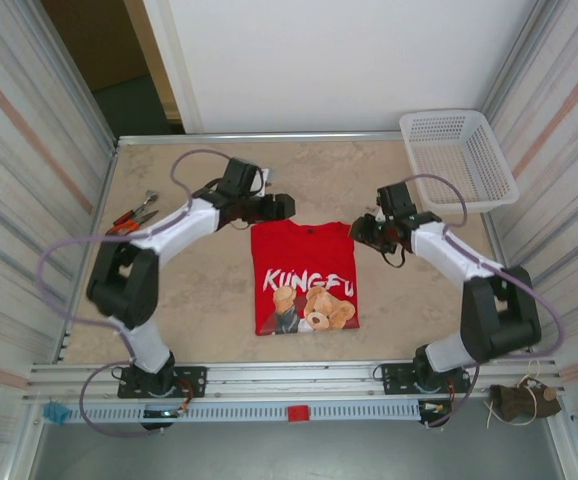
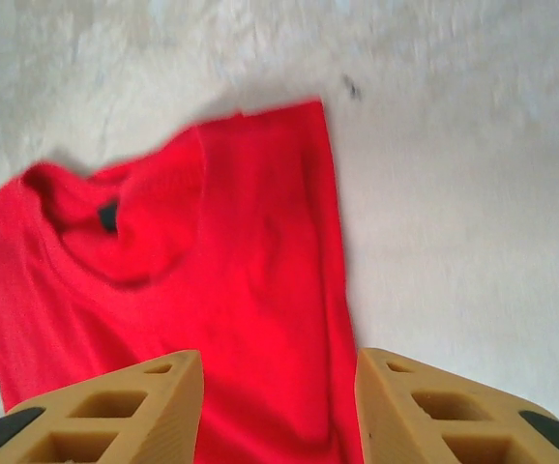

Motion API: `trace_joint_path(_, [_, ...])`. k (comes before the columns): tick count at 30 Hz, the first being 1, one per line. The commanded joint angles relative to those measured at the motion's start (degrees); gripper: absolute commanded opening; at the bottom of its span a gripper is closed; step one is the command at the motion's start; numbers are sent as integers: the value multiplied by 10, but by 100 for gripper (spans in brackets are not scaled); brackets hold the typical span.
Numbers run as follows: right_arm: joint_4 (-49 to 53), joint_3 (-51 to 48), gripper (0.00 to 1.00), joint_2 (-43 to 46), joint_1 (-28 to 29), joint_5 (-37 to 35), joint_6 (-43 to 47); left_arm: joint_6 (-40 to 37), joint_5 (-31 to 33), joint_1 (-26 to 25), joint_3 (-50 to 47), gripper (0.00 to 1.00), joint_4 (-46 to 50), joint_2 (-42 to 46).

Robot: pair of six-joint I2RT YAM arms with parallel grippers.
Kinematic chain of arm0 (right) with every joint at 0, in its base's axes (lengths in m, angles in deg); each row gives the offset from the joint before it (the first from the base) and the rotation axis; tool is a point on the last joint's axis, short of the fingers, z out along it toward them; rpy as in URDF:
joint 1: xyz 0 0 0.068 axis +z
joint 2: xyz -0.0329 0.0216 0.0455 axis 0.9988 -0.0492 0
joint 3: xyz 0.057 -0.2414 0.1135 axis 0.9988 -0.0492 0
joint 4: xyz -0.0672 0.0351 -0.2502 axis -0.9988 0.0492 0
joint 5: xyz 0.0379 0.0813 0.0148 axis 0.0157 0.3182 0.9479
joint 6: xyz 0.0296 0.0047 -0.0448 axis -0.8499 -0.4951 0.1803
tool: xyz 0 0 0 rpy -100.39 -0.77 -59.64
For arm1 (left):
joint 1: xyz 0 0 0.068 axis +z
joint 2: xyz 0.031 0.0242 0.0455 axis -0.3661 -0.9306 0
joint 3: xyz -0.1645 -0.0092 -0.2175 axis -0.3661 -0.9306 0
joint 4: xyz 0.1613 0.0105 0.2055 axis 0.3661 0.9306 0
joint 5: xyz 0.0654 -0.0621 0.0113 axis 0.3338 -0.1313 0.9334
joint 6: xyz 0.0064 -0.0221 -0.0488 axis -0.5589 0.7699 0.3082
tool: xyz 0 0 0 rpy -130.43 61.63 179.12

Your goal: Fold the inside-out t-shirt

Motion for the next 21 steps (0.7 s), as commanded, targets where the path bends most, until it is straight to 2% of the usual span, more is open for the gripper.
trace_joint_path(1, [0, 39, 47, -69, -3, 15, 36, 40, -21, -34, -98, 73, 15, 77])
trace_joint_path(6, [-15, 79, 48, -134, 0, 30, 31, 80, 12, -109, -216, 74, -13, 151])
trace_joint_path(9, [-19, 94, 42, -160, 2, 34, 26, 107, 19, -155, -266, 74, -58, 157])
trace_joint_path(13, [-15, 111, 24, -189, 1, 24, 24, 117, 17, -189, -297, 73, -92, 142])
trace_joint_path(16, [-13, 124, 1, -207, -4, 17, 23, 125, 10, -198, -320, 74, -109, 128])
trace_joint_path(21, [-6, 158, 0, -233, -25, 10, 27, 127, 24, -198, -360, 74, -114, 114])
